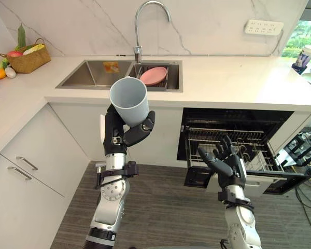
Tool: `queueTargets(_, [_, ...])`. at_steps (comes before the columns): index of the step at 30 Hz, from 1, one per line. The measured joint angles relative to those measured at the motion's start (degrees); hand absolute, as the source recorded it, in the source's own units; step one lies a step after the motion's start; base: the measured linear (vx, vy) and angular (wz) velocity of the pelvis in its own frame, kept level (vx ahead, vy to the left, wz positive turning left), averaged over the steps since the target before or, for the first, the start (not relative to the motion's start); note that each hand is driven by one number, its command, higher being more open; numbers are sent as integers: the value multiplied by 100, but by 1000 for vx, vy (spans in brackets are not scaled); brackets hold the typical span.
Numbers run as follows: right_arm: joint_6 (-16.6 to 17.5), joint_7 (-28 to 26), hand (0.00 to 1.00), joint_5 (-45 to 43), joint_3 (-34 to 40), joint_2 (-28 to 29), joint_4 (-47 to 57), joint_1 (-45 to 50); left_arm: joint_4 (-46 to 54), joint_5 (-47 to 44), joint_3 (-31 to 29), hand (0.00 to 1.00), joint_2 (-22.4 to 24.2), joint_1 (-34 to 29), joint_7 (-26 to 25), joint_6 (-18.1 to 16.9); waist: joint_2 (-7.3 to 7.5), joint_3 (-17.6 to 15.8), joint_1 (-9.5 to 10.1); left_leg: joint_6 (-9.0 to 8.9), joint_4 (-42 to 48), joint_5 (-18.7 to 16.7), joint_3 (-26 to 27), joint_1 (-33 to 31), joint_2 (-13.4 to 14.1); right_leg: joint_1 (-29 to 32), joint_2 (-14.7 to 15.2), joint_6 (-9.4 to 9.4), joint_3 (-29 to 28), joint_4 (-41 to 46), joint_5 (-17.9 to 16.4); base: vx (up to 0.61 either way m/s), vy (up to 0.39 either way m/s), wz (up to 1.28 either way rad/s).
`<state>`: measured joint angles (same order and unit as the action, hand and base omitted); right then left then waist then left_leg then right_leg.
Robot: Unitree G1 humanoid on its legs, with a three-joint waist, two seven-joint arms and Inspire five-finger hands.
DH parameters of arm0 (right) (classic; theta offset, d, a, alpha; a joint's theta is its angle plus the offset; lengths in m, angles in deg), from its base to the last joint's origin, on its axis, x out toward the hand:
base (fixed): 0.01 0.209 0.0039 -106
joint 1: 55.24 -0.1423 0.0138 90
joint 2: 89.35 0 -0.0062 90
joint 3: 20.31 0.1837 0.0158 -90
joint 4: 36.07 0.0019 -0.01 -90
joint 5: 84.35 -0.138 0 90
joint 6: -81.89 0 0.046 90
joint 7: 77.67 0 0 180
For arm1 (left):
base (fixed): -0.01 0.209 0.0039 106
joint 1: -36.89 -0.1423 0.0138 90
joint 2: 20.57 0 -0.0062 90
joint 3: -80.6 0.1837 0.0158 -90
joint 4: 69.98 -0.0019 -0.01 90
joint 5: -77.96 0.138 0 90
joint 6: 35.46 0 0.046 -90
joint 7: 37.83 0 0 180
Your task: Walk over to the sink, pick up the cup, carry it to the dishwasher, place the cup inside the dishwasher, then close the dishwasher door
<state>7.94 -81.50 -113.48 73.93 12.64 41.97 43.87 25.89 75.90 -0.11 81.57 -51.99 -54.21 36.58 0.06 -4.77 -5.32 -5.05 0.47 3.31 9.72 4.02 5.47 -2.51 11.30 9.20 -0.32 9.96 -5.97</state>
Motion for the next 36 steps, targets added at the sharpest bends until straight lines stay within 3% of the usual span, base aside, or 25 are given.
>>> queueTargets(4, [-1,-42,100,-5,-4,2,14,25,0,-4,-34,0,7,-31,5,-3,3,-2,7,-1,60,-1,10,-66,25,24,-18,-2,-1,-22,21,0,0,0])
queueTargets(9, [-11,-371,100,-121,-16,18,196,209,2,-172,-433,0,178,-496,2,-52,-35,-24,8,0,761,-258,-118,-733,209,282,-147,-71,143,29,84,-31,-31,11])
queueTargets(13, [-52,-433,100,-155,-10,24,380,496,0,-382,-699,0,228,-858,-64,-51,-99,-310,-1,239,1848,-553,320,-1275,374,314,25,-137,906,812,-431,-72,-26,75])
queueTargets(17, [-151,-433,100,-173,-82,73,430,579,99,-502,-945,0,282,-1156,-174,-53,-212,-385,207,157,1380,-292,183,-1150,190,212,263,-138,1261,1035,-636,-87,-33,54])
queueTargets(19, [-156,-432,100,-170,-103,64,441,560,167,-534,-1019,0,271,-1188,-163,-55,-201,-499,246,120,1429,-250,185,-1166,180,275,379,-161,1378,1325,-765,-76,-60,42])
queueTargets(23, [-129,-335,100,-169,-109,18,438,473,355,-595,-1080,0,295,-1408,28,-66,-146,-578,292,177,2067,-606,162,-1363,109,453,578,-103,1245,1854,-1144,-18,-16,-1])
queueTargets(25, [-98,-124,100,-166,-27,-42,437,405,461,-597,-1085,0,309,-1412,343,-122,-152,-576,319,391,2318,-835,153,-1550,-33,504,646,-90,1185,1748,-1169,73,126,-8])
queueTargets(26, [-74,62,100,-169,87,13,449,397,536,-596,-1079,0,310,-1411,573,-131,-169,-548,370,480,2303,-974,163,-1562,-136,438,738,-170,1244,1842,-1221,140,153,-8])
queueTargets(27, [-47,129,100,-170,153,64,486,397,591,-600,-1089,0,296,-1398,677,-147,-70,-583,416,487,2379,-1073,193,-1559,-204,615,898,-352,1185,2513,-1322,168,110,15])
queueTargets(28, [16,262,100,-172,203,257,491,469,579,-580,-1093,0,216,-1390,810,-146,163,-565,423,548,2586,-1277,168,-1541,-443,851,1116,-517,1112,3933,-1150,211,55,19])
queueTargets(29, [22,332,100,-154,197,305,492,511,565,-563,-1080,0,227,-1514,817,-118,280,-539,436,596,2563,-1379,212,-1414,-636,940,1300,-643,1051,4271,-913,237,63,24])
queueTargets(30, [25,376,100,-76,190,313,492,506,566,-527,-1073,0,222,-1552,798,-111,263,-529,455,621,2516,-1405,220,-1360,-695,984,1275,-635,900,4327,-756,370,130,14])
queueTargets(32, [29,467,100,94,177,347,488,511,581,-457,-985,0,172,-1568,740,-108,242,-512,446,689,2158,-1400,144,-1094,-833,1033,1161,-310,486,4392,-85,352,120,21])
queueTargets(33, [34,475,100,130,174,390,481,521,610,-457,-943,0,153,-1564,694,-108,204,-483,432,728,1982,-1359,98,-916,-807,1126,1164,-164,484,4584,462,265,36,16])
queueTargets(34, [49,468,100,131,177,424,477,534,617,-462,-931,0,141,-1561,668,-108,200,-476,427,763,1945,-1382,71,-841,-777,1177,1152,-98,503,4708,336,401,14,2])
queueTargets(35, [94,402,100,165,179,459,477,532,619,-474,-943,0,135,-1553,617,-107,164,-492,434,774,1773,-1435,45,-575,-679,1396,1007,-217,731,4901,-471,327,-6,-7])
queueTargets(36, [105,373,100,183,184,457,477,533,619,-475,-961,0,129,-1553,599,-107,145,-504,436,772,1658,-1436,41,-436,-634,1479,912,-254,854,4844,-675,317,-21,-16])
